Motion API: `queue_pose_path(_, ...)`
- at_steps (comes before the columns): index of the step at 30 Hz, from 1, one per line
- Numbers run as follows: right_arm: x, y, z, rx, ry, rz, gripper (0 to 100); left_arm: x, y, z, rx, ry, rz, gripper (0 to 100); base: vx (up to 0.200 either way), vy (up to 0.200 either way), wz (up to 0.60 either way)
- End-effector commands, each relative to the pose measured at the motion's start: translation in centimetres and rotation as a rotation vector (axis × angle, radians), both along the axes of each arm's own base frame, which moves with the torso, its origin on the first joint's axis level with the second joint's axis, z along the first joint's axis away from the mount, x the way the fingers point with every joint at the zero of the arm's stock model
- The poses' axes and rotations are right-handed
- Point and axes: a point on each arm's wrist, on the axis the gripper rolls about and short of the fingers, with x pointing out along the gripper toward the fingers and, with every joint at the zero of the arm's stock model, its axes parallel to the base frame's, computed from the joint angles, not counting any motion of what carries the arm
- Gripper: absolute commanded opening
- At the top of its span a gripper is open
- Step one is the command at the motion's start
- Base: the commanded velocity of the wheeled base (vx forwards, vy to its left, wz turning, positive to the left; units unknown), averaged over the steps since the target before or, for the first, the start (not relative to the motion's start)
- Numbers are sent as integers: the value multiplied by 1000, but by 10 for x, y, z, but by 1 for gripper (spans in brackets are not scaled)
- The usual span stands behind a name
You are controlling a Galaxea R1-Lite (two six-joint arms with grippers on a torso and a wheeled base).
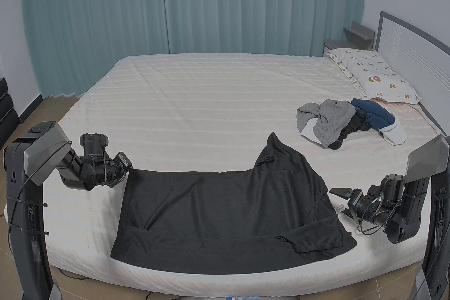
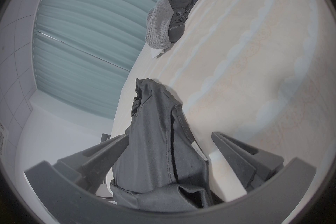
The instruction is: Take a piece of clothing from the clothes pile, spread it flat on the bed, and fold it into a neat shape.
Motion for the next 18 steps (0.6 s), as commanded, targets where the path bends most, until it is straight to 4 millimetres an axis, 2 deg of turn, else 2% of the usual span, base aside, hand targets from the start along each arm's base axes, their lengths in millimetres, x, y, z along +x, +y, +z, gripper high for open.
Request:
queue_pose_path(1,3,0,1,-1,-20,0,100,-4,2,16,-14,-23,17,0,0,0,0)
queue_pose_path(5,13,1,0,-19,-47,-28,100,-8,7,17,-15,-39,31,0,0,0,0)
queue_pose_path(8,24,11,-4,-68,-73,-82,100,-11,7,15,-14,-57,33,0,0,0,0)
queue_pose_path(10,31,18,2,-100,-115,-112,100,-13,7,14,-14,-62,34,0,0,0,0)
queue_pose_path(13,41,32,25,-127,-199,-79,100,-16,7,13,-14,-57,33,0,0,0,0)
queue_pose_path(14,41,32,25,-127,-199,-79,100,-16,7,13,-14,-57,33,0,0,0,0)
queue_pose_path(18,69,55,51,-234,-244,2,100,-17,8,12,-15,-50,34,0,0,0,0)
